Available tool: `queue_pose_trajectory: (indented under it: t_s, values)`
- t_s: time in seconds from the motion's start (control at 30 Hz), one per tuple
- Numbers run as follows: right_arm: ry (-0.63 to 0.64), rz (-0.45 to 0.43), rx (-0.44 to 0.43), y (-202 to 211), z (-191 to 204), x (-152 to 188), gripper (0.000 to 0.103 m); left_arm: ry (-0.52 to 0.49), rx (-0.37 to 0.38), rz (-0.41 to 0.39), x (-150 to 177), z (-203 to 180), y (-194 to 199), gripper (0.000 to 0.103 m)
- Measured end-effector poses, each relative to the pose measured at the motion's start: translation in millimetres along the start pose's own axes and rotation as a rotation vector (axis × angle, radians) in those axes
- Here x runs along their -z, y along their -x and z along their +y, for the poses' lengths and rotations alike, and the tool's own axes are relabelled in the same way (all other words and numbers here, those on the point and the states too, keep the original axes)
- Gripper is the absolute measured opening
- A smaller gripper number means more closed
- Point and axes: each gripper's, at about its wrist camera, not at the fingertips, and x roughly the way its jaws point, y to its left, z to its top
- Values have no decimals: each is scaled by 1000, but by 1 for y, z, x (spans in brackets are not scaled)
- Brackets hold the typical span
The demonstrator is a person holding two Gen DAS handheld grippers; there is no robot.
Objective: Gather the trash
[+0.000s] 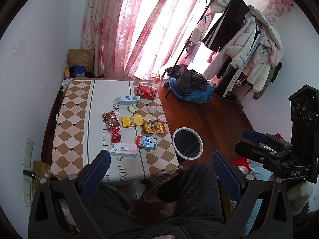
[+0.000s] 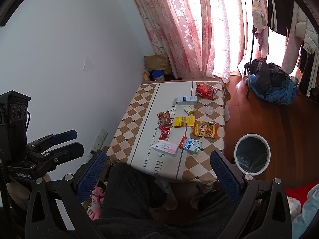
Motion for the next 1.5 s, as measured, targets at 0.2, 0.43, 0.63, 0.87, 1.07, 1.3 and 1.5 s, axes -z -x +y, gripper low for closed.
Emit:
queue_pose_trajectory:
  t_s: [0.2, 0.43, 0.63, 0.87, 1.07, 1.3, 1.5]
  values:
    - [3, 4, 2, 0, 0, 0, 103, 4, -3, 3, -2, -4, -1, 103]
    - [0, 5, 1, 0, -1, 0, 103, 7, -2, 5, -3, -4, -2, 103]
    - [-1, 6, 1, 0, 0, -2, 103, 6, 1, 5, -6, -4, -2, 103]
    - [0, 4, 1, 1, 0, -2, 103, 5, 2, 4, -7, -5, -2, 103]
    - [-51, -3, 1, -10, -10, -6, 103, 11, -88, 3, -16, 1, -19, 103]
    - [-165, 30, 101, -75, -56, -6, 103, 93, -367, 78, -15, 50, -108, 103]
    - [-84, 254, 198, -204, -96, 1, 103, 251, -461, 261, 15, 105, -210, 103]
